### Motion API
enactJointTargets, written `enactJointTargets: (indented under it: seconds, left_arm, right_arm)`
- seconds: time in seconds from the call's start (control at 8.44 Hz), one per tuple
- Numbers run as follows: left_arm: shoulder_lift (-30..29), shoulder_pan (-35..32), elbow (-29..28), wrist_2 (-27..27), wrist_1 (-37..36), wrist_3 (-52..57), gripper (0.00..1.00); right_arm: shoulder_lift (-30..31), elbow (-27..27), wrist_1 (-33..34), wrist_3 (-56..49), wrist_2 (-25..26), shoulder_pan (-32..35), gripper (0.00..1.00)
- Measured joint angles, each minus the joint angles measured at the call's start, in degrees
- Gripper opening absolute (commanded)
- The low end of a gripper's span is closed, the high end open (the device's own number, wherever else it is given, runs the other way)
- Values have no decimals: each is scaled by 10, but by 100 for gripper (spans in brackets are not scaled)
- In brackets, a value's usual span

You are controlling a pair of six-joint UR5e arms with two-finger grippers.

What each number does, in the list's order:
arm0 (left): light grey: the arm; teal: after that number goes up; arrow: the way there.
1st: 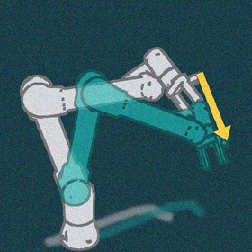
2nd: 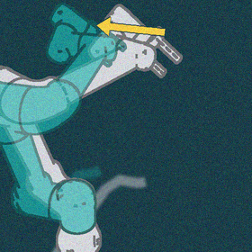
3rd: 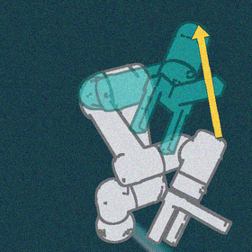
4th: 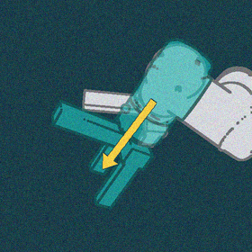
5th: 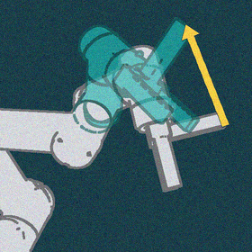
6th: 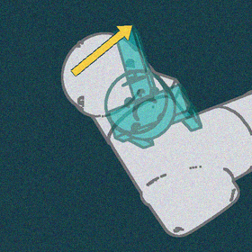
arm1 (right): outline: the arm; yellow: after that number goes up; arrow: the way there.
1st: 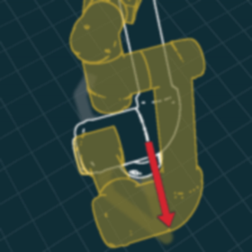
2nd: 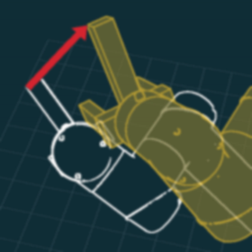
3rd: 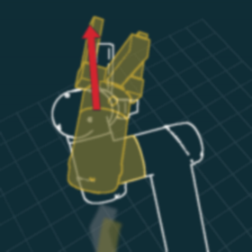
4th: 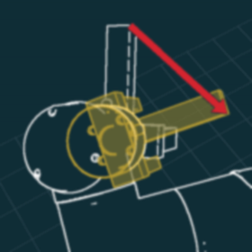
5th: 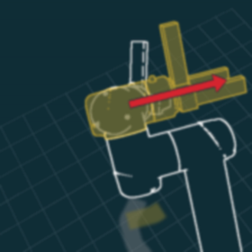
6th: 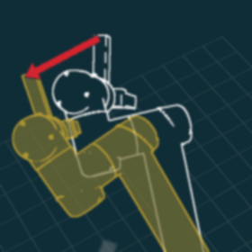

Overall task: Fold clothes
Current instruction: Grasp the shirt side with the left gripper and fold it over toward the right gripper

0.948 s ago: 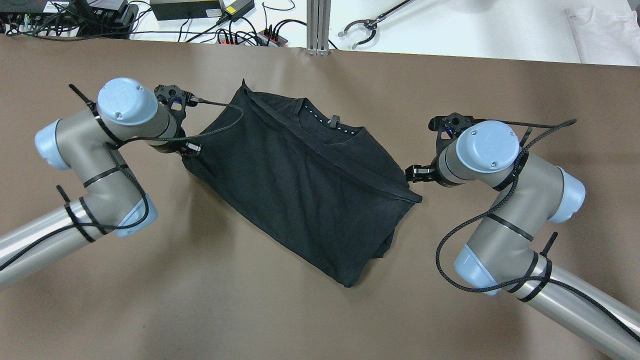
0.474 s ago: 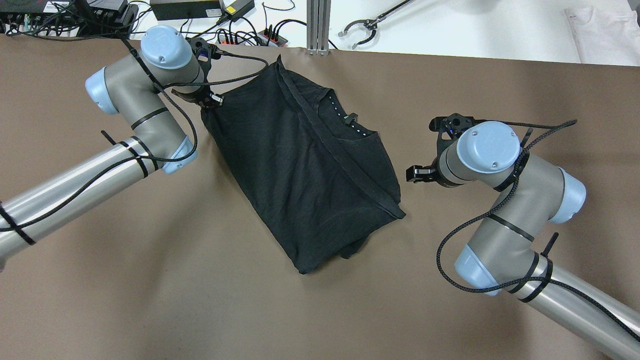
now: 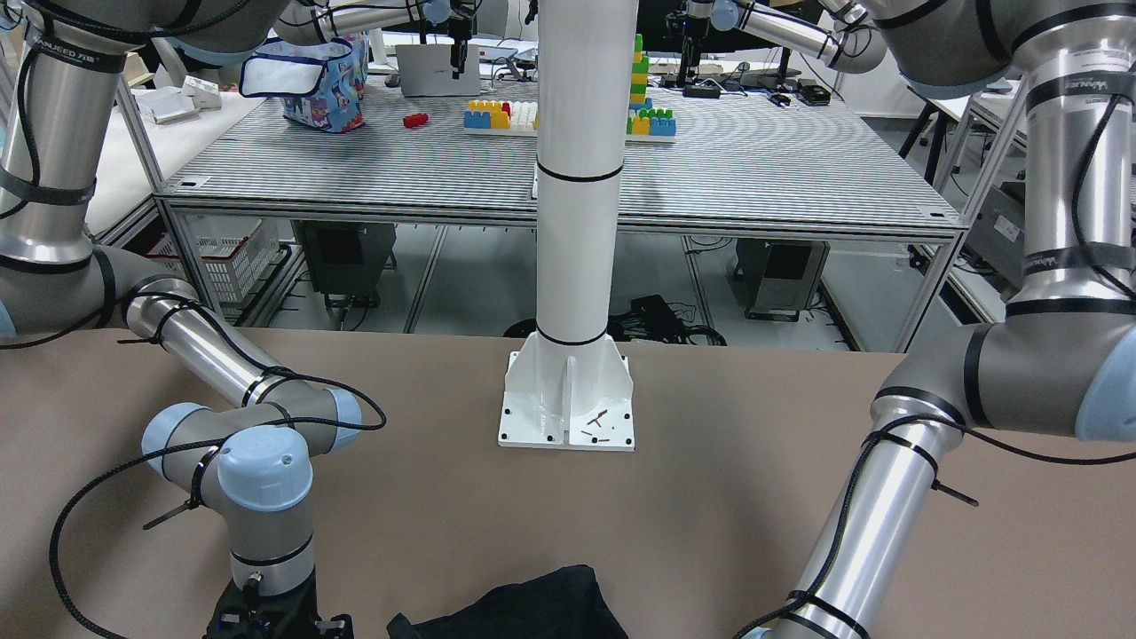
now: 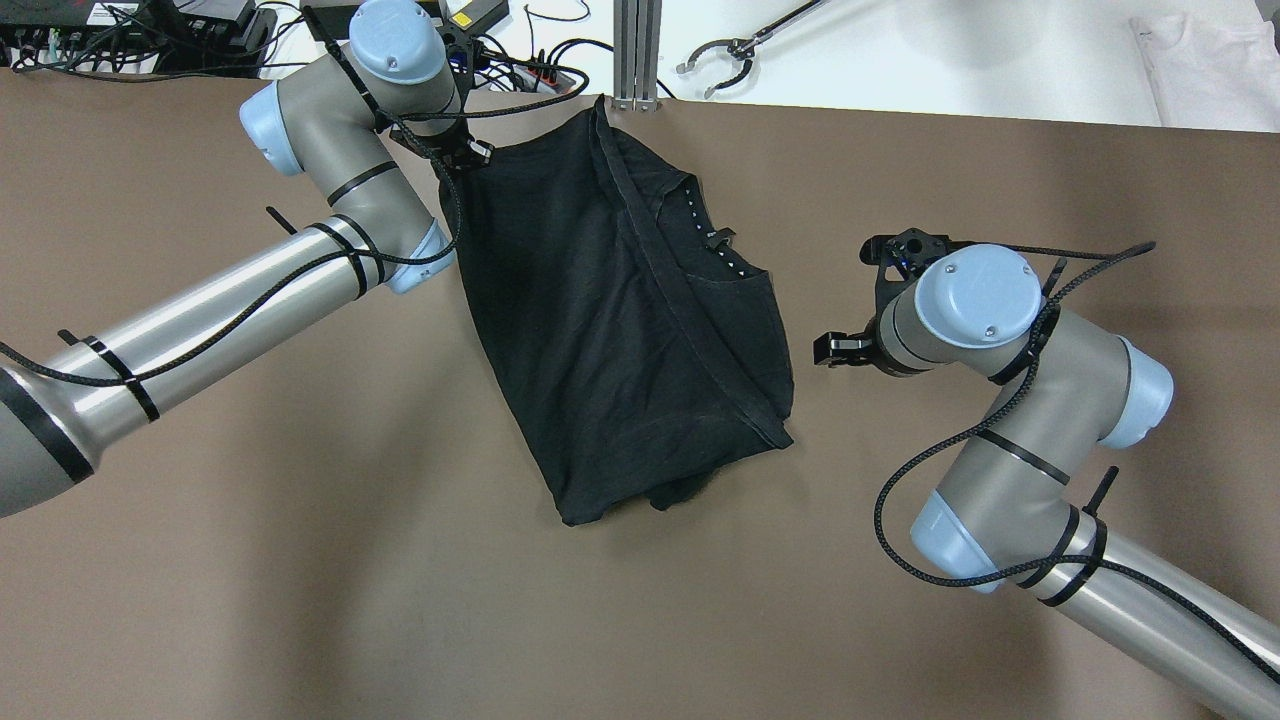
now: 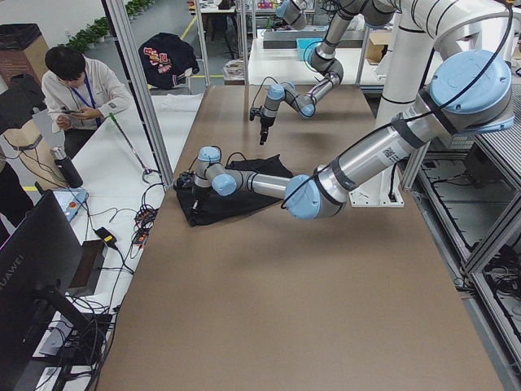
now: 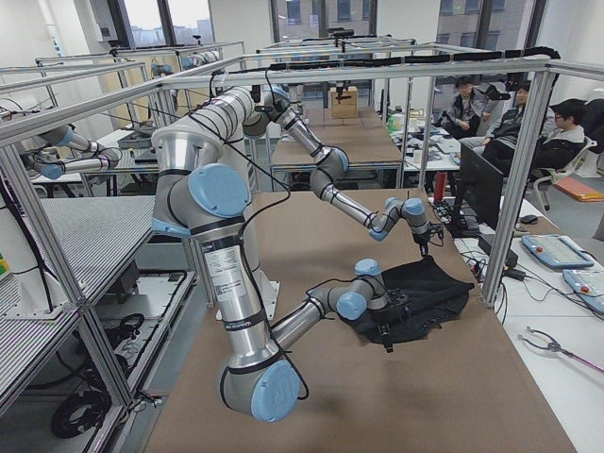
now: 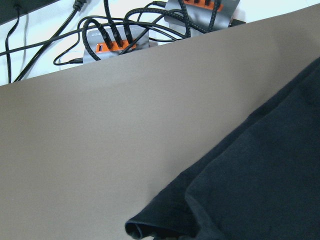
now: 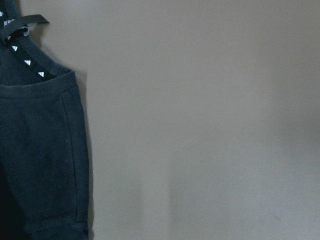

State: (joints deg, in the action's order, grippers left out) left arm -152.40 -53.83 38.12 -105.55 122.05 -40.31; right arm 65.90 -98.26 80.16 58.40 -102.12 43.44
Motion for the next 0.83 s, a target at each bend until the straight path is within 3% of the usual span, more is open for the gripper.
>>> enactJointTargets:
  seconds: [0.24, 0.47, 0.83]
  left_arm:
    - [8, -22, 8, -7, 10, 53, 100]
    - [47, -53, 52, -47, 12, 93, 100]
    - [101, -58, 121, -62, 13, 96, 100]
  right_arm:
    - [-4, 0, 1, 10, 0, -3, 93]
    - [-6, 2, 2, 55, 0, -11, 91]
    - [-6, 3, -34, 195, 2, -49, 89]
